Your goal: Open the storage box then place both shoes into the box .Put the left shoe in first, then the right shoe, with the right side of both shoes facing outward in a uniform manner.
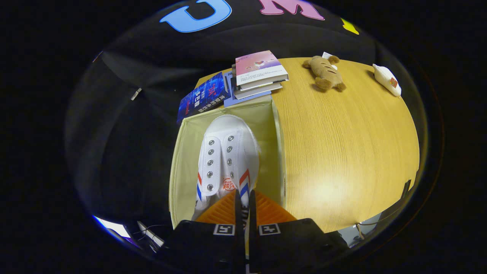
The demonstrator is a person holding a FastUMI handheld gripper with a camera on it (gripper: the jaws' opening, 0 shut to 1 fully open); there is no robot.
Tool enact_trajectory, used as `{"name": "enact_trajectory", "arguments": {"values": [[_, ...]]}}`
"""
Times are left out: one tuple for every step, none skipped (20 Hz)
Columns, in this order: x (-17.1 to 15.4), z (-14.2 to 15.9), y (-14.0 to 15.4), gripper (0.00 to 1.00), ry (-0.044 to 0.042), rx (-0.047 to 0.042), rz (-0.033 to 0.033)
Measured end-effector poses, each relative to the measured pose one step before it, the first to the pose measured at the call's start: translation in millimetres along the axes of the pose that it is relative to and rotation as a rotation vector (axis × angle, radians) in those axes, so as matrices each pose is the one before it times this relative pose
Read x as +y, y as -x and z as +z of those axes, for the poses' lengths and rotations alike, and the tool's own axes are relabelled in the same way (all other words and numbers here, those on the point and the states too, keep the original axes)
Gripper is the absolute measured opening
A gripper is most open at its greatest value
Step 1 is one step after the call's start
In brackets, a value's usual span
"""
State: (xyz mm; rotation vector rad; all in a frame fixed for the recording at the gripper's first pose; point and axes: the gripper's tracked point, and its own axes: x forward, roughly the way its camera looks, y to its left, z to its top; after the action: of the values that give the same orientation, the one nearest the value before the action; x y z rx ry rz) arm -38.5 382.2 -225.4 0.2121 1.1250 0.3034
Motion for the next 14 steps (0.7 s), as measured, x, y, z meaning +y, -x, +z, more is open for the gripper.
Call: {"name": "enact_trajectory", "arguments": {"values": [[1.13, -0.99, -2.52, 0.15, 0.01241, -0.00038, -0.00204], [-0.85, -3.96, -2.86, 0.15, 0.02128, 0.00975, -0.00814], [1.86, -3.93, -0.95, 0.15, 0.01803, 0.00843, 0.00395], [5.45, -1.54, 1.26, 0.17, 0.00727, -0.00276, 0.02295], [10.01, 2.59, 4.03, 0.25, -0.00715, -0.01675, 0.04531], [5.11, 6.96, 6.25, 0.25, -0.00808, -0.02695, 0.02582], [1.06, 7.77, 4.45, 0.32, -0.00073, -0.02259, 0.01758], [-0.82, 4.39, 2.09, 0.39, 0.01412, -0.01446, 0.0065], [-0.94, 6.08, 7.46, 0.5, 0.01927, -0.01626, 0.00972], [1.07, 3.68, 7.05, 0.62, 0.01974, -0.01981, 0.00872], [-3.02, 4.62, 9.89, 0.73, 0.01877, -0.01973, 0.00371], [-6.1, 3.77, 8.82, 0.84, 0.02117, -0.02346, -0.00382], [-7.45, 4.55, 9.28, 0.97, 0.02263, -0.02718, -0.00628], [-8.28, 5.58, 10.34, 0.98, 0.02378, -0.02804, -0.00667]]}}
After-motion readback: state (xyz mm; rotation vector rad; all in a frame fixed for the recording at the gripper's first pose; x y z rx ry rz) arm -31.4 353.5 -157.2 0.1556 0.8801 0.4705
